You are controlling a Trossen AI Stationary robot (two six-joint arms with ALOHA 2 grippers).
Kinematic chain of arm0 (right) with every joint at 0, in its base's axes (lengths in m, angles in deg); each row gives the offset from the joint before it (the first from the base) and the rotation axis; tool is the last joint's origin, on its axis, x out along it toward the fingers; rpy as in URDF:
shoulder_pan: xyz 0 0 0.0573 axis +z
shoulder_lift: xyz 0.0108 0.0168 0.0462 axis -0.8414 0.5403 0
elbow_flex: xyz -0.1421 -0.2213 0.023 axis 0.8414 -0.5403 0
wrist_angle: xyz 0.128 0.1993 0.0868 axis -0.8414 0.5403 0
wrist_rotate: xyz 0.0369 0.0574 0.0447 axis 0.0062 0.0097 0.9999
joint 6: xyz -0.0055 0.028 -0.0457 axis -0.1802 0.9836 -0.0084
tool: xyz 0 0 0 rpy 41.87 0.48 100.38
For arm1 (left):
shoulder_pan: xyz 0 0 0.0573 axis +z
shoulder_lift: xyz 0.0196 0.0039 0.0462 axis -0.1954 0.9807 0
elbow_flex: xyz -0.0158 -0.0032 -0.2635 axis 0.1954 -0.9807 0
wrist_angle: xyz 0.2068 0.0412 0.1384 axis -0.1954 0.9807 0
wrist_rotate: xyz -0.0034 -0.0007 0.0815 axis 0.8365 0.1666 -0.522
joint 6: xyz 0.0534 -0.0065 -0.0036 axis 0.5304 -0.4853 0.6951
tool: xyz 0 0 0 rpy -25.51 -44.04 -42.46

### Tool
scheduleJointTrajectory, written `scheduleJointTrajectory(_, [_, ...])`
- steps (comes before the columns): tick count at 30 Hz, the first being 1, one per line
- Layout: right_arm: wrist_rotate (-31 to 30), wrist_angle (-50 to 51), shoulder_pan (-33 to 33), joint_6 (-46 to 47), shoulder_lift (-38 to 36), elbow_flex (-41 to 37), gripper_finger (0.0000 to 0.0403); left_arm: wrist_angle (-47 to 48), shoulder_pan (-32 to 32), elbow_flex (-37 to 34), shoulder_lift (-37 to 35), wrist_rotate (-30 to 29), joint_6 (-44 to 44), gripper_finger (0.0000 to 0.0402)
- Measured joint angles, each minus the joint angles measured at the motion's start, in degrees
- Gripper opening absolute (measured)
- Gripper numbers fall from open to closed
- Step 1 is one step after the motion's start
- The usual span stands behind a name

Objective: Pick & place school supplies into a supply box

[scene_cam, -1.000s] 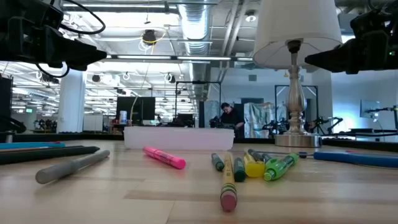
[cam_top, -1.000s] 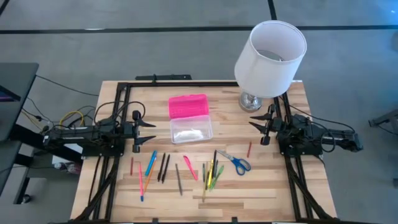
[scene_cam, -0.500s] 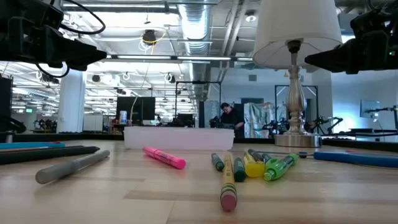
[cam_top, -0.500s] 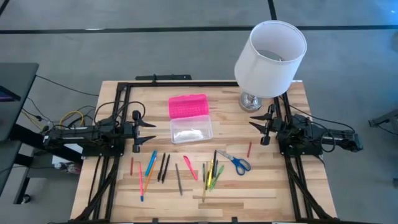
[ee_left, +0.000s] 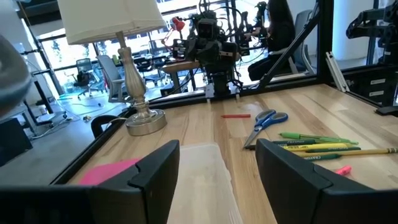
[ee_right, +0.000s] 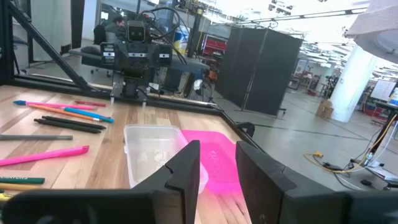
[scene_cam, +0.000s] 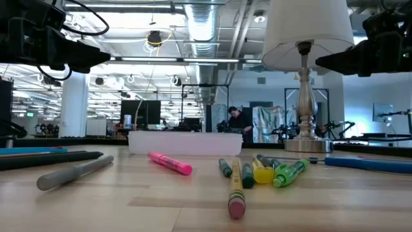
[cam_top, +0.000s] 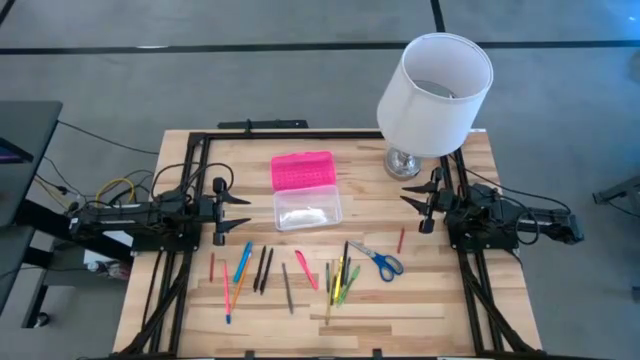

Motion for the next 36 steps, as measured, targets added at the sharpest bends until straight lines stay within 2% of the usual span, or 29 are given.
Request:
scheduleJointTrajectory(10, [0.0,0.0,0.01,-0.01,-0.01,0.0,0.01,-0.02,0.0,-0.01,0.0,0.0,-0.28,0.0208])
scheduleJointTrajectory(16, [0.0,-0.02,-0.02,-0.06,0.0,0.0,0.01,-0.02,0.0,0.0,0.0,0.35,-12.6,0.0208])
scheduleJointTrajectory(21, [0.49,-0.46,0.49,0.35,0.0,0.0,0.01,-0.02,0.0,-0.02,0.0,0.31,-15.7,0.0208])
scheduleJointTrajectory(25, [0.54,-0.46,1.94,10.38,0.0,0.0,0.01,-0.02,0.0,-0.02,0.0,0.31,-15.44,0.0208])
scheduleJointTrajectory(29, [0.55,-0.25,3.07,20.55,0.0,0.01,0.01,-0.02,0.0,-0.02,0.0,0.35,-19.41,0.0208])
scheduleJointTrajectory(36, [0.49,-0.46,3.5,16.36,0.0,0.02,0.01,-0.02,0.0,0.0,0.0,0.41,-20.68,0.0208])
